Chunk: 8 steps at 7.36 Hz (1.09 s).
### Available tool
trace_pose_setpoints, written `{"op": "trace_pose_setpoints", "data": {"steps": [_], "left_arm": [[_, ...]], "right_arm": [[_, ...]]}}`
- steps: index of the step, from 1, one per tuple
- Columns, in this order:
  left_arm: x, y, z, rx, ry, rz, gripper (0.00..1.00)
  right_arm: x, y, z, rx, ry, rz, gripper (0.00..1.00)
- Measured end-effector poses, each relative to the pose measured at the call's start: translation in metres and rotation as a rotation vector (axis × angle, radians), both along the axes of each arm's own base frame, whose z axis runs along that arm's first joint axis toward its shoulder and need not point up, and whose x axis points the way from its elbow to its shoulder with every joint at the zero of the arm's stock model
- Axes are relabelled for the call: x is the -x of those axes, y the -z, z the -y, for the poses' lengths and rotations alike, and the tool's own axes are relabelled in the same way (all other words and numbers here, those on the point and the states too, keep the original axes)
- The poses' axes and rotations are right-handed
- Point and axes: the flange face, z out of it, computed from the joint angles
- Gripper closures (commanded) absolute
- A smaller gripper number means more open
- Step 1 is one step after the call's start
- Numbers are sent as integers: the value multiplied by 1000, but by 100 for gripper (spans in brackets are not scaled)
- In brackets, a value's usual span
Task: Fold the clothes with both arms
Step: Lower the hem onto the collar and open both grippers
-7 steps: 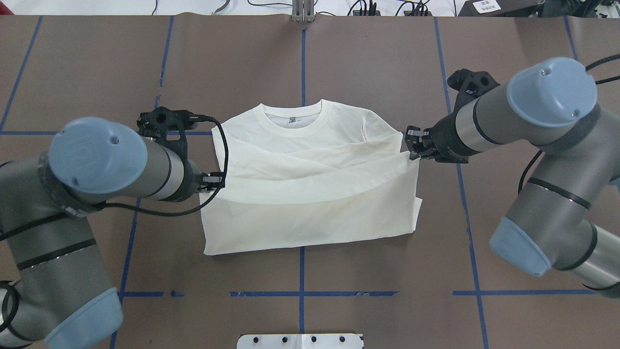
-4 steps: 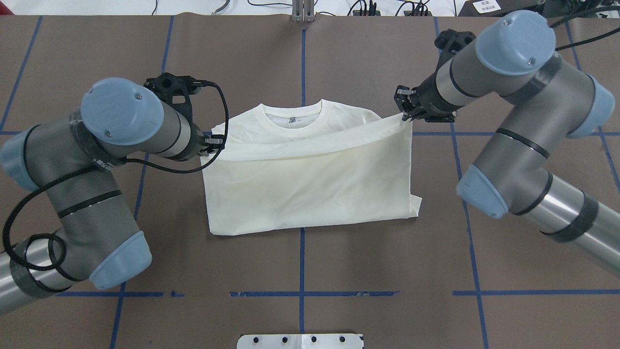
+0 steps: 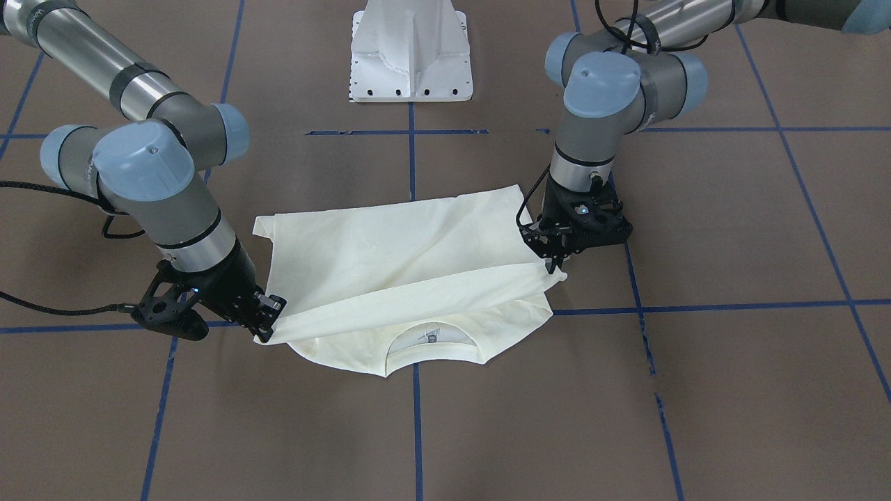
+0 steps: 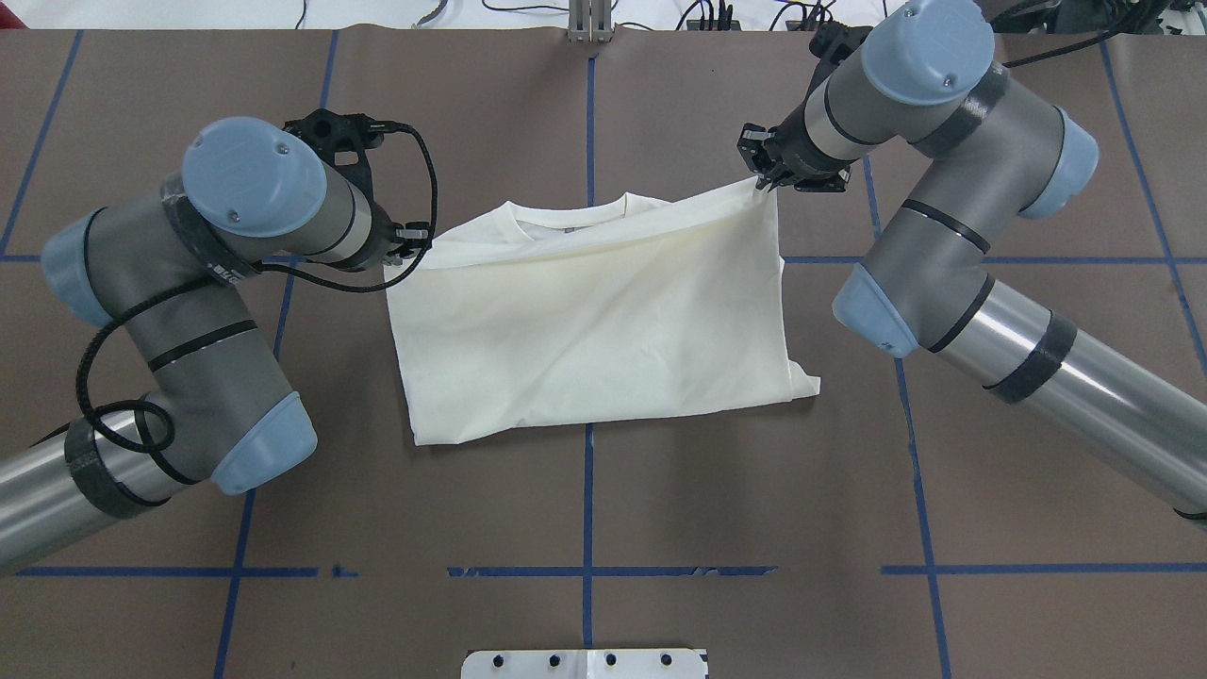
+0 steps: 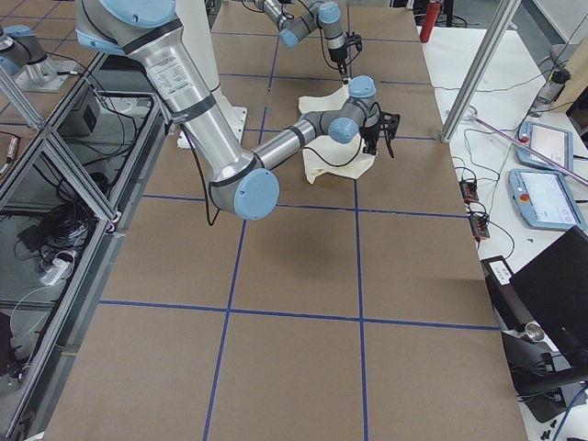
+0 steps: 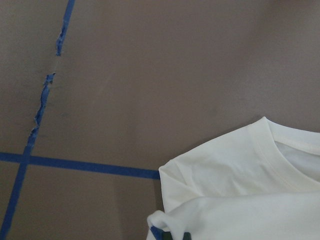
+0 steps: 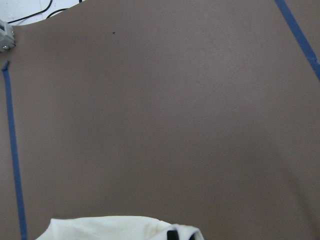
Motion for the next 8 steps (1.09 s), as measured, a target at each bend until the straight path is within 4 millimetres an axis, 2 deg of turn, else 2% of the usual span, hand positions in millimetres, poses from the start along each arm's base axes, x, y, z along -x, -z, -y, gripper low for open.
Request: {"op": "trace_pose_setpoints", "data": {"steps": [1, 3, 6, 7, 8], "left_arm": [[-10, -10, 10, 1, 4, 0, 100], [-18, -19, 17, 0, 7, 0, 100], [-19, -15, 22, -3, 14, -5, 100], [-19, -13, 23, -4, 14, -6, 100], [-19, -12, 23, -5, 14, -8, 72]], "right_arm": [[3, -10, 5, 1, -3, -4, 100], [8, -10, 8, -2, -4, 0, 100], [13, -4, 9, -7, -7, 2, 100], [14, -5, 9, -9, -8, 0, 90], [14, -5, 9, -10, -8, 0, 10]]}}
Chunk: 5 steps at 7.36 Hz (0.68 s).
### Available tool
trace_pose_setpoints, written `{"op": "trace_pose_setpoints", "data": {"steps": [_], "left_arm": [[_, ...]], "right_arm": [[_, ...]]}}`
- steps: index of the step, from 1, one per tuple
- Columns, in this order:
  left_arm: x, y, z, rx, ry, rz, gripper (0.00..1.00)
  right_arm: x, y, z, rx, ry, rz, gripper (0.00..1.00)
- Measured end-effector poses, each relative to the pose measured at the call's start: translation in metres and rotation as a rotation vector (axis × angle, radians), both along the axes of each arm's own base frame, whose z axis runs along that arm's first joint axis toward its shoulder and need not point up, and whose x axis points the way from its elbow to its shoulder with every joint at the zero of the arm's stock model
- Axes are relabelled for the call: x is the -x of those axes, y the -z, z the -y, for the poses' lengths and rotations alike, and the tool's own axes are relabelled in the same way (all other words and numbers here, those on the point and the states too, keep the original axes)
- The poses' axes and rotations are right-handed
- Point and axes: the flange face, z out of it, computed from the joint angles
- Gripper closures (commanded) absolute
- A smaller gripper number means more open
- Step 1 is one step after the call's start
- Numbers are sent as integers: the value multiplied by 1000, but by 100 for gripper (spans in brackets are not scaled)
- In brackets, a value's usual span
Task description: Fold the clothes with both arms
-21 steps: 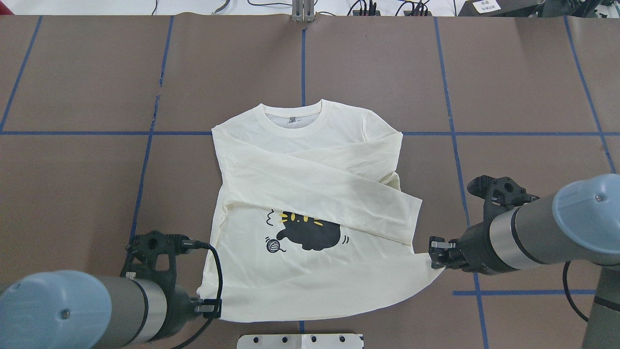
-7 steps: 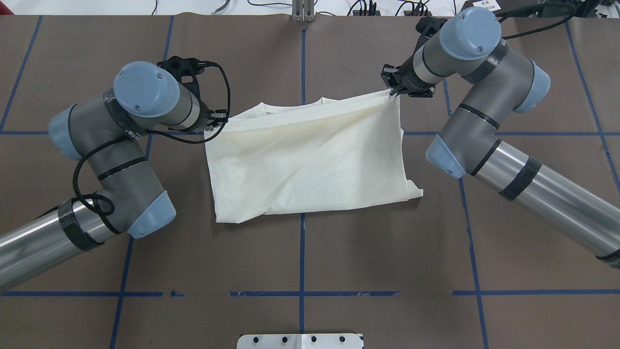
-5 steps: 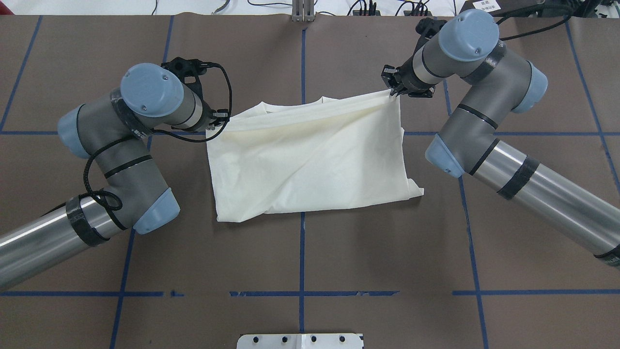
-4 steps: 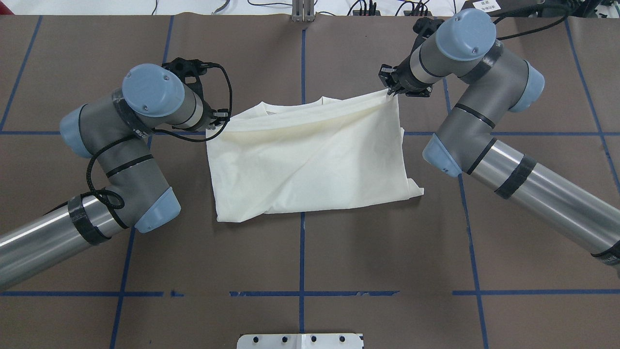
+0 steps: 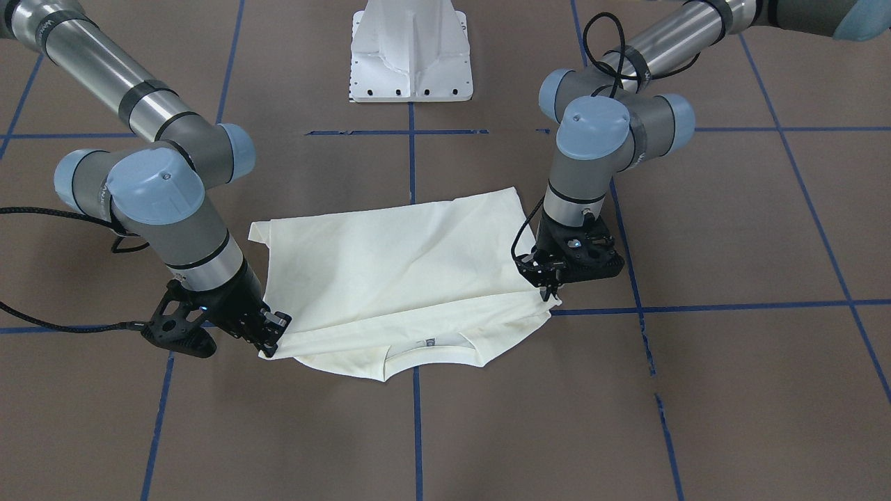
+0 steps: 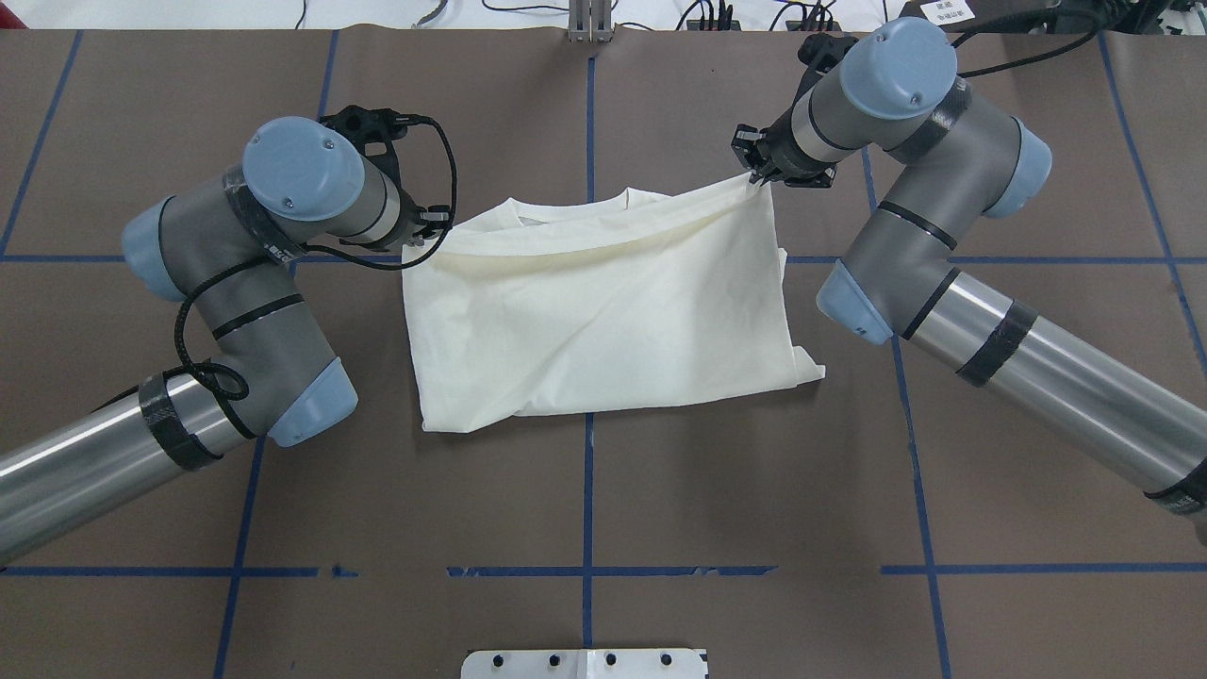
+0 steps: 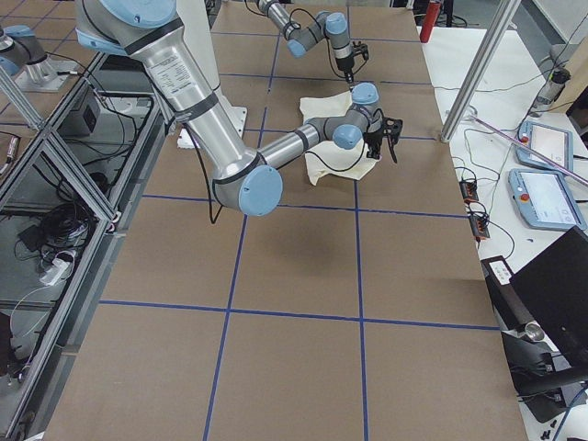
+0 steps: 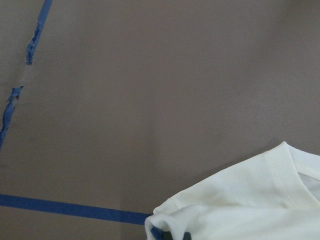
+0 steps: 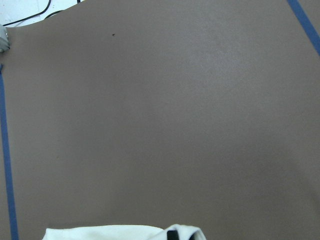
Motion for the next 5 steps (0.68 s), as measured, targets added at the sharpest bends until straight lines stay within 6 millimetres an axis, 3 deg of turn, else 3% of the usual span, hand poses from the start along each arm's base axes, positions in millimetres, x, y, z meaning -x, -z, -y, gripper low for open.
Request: {"op": "trace_pose_setpoints", "data": {"steps": [1, 2, 5], "left_arm": [[0, 1, 0, 0, 1, -2, 25], [0, 2, 1, 0, 1, -3, 0], [16, 15, 15, -7, 17, -14, 0]], "right_arm": [[0, 0, 0, -2, 0, 0, 0], [0, -1, 0, -3, 2, -1, 0], [-7, 5, -5, -7, 22, 21, 0]]}}
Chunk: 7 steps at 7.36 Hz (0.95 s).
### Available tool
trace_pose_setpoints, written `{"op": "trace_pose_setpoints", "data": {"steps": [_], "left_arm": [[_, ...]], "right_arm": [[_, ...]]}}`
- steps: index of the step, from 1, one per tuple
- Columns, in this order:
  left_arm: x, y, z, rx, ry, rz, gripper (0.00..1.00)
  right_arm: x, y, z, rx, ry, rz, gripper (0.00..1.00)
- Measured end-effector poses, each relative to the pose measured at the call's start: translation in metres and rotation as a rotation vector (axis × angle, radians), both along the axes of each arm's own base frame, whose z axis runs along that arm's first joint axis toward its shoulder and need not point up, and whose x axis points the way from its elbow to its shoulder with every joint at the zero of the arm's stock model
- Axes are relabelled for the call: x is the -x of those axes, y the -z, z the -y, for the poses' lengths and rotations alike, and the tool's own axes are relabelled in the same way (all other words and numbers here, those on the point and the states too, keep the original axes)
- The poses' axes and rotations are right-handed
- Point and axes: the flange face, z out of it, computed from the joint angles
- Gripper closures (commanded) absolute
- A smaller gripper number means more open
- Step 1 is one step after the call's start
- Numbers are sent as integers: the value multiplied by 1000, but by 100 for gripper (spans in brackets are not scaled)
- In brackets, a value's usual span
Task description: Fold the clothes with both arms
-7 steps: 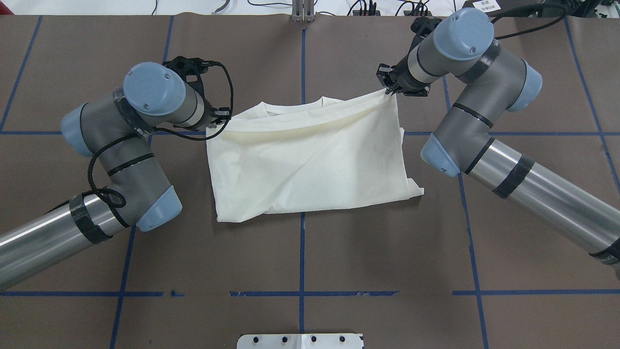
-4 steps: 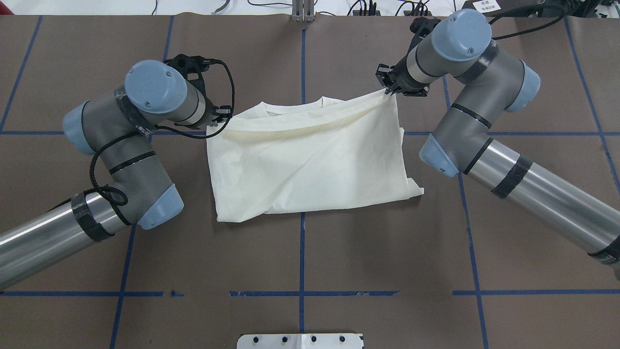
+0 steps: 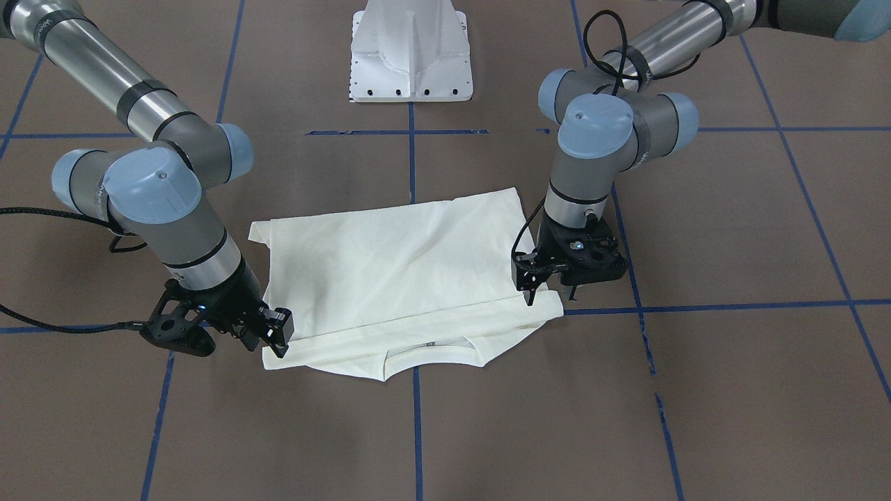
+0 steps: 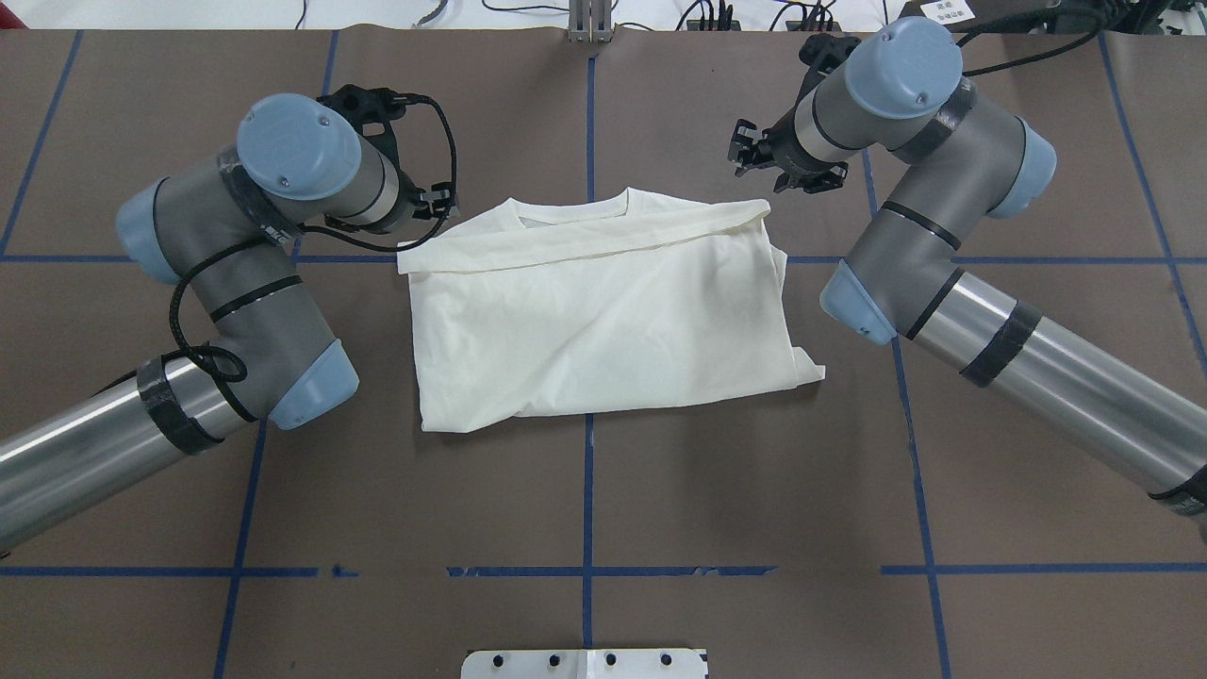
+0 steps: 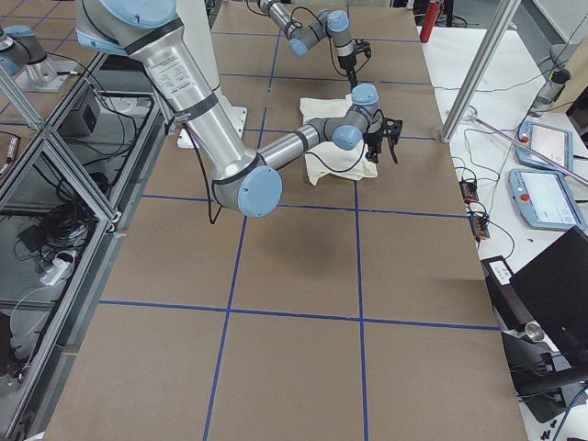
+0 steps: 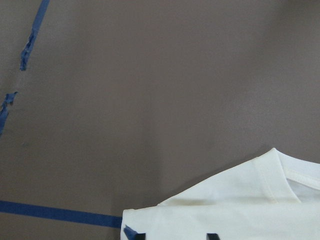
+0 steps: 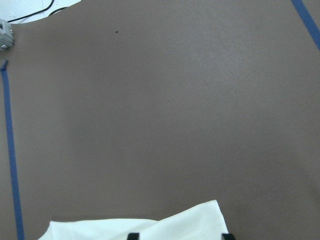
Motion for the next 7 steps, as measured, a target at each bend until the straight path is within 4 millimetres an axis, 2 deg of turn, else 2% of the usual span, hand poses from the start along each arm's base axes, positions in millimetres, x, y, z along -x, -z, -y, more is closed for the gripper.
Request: {"op": "trace_pose_setpoints", "data": {"steps": [1, 3, 4, 5, 7], "left_arm": [[7, 6, 2, 0, -5, -15, 0], [17, 25, -4, -10, -16, -44, 0], [22, 32, -8, -14, -17, -50, 0], [24, 36, -10, -14, -16, -54, 0], [25, 38, -11, -12, -13, -58, 0]], "right_arm": [[-8, 6, -15, 8, 15, 27, 0], [-25, 1, -76, 53, 49, 36, 0], [-23, -8, -104, 77, 70, 16, 1], [-12, -21, -127, 93, 89, -11, 1], [14, -35, -160, 131, 105, -37, 1]]}}
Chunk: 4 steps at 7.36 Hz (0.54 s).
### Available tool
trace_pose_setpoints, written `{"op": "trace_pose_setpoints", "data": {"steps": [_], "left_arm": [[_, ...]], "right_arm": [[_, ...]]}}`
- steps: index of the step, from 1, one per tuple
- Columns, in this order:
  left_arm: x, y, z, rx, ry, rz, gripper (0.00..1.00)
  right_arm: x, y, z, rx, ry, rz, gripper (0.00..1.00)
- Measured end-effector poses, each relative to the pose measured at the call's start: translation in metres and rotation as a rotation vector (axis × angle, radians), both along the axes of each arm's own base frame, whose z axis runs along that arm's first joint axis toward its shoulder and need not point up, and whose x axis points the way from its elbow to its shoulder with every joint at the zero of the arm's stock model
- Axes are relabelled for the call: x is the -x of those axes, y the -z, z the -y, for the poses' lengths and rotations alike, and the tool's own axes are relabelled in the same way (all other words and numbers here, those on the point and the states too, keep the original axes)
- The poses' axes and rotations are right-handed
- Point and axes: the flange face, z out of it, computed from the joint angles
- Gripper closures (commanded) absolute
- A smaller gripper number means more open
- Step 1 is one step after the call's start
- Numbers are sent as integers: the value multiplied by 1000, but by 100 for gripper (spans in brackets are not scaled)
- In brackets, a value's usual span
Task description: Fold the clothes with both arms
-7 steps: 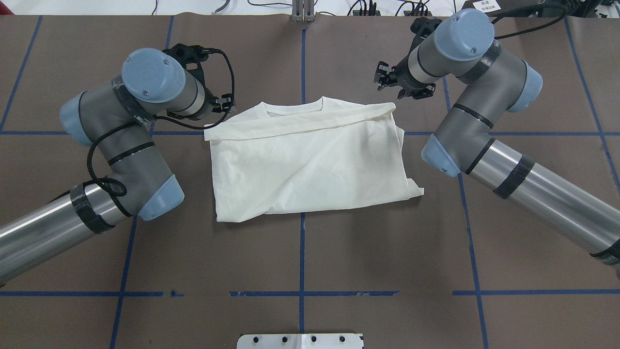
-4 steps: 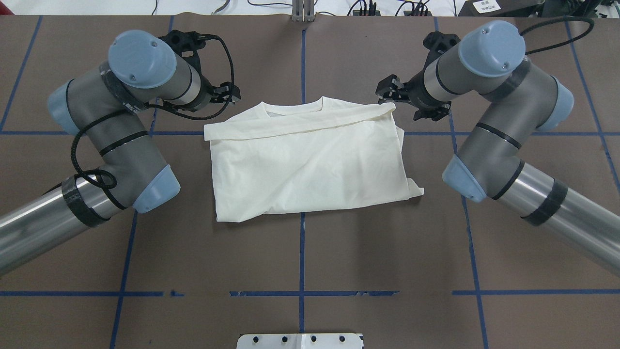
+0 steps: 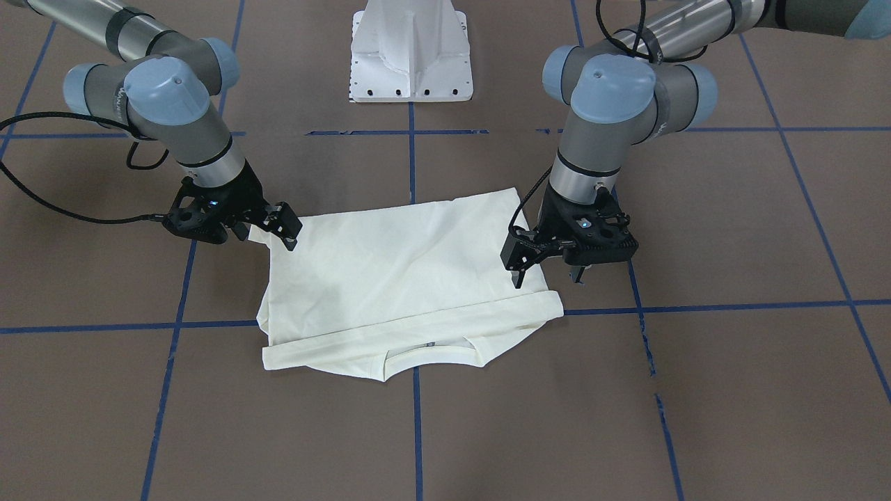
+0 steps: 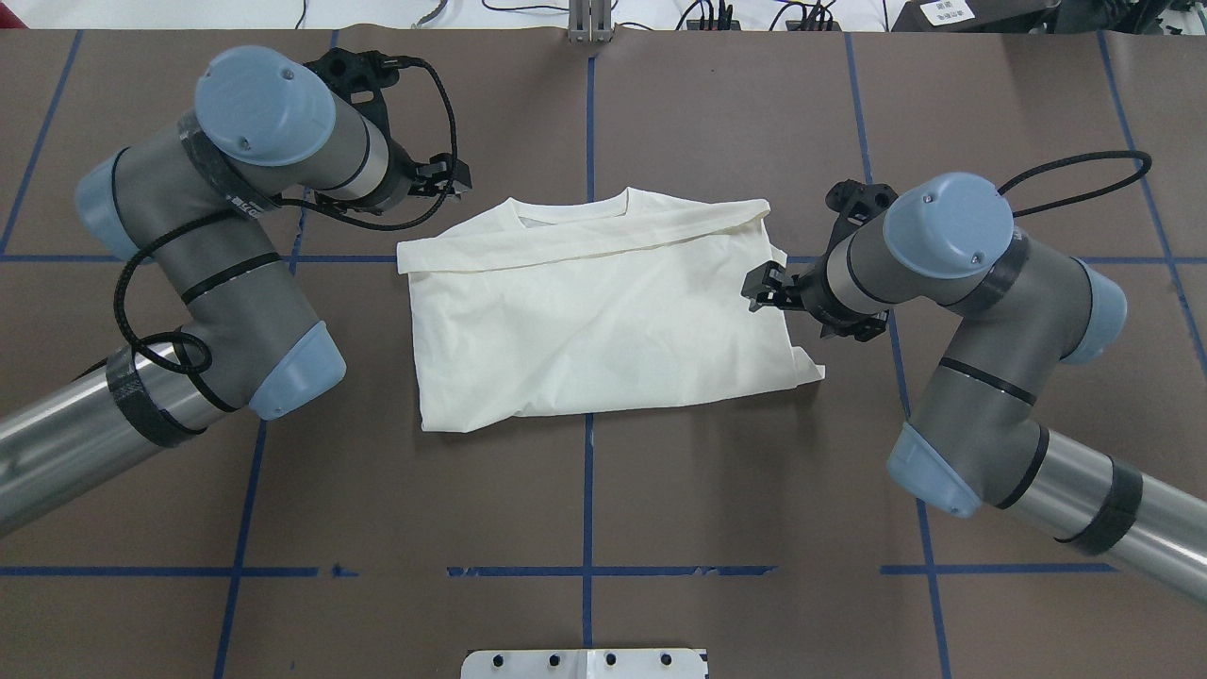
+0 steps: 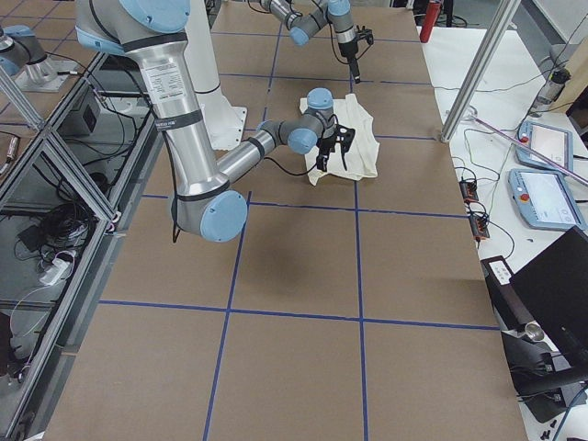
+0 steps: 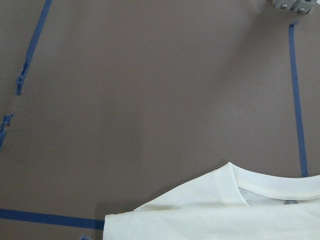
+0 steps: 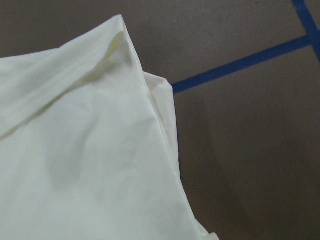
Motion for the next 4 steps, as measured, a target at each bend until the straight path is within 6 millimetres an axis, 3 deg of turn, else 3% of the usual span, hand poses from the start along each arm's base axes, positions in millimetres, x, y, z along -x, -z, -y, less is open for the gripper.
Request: {"op": "trace_pose_setpoints", "data": {"steps": [2, 4], "left_arm": [[-1, 1, -1, 0, -1, -3, 0], [-1, 2, -1, -3, -2, -5, 0]], "right_arm": [[14, -12, -18, 55, -3, -21, 0], [16, -25, -25, 103, -18, -45, 0]]}}
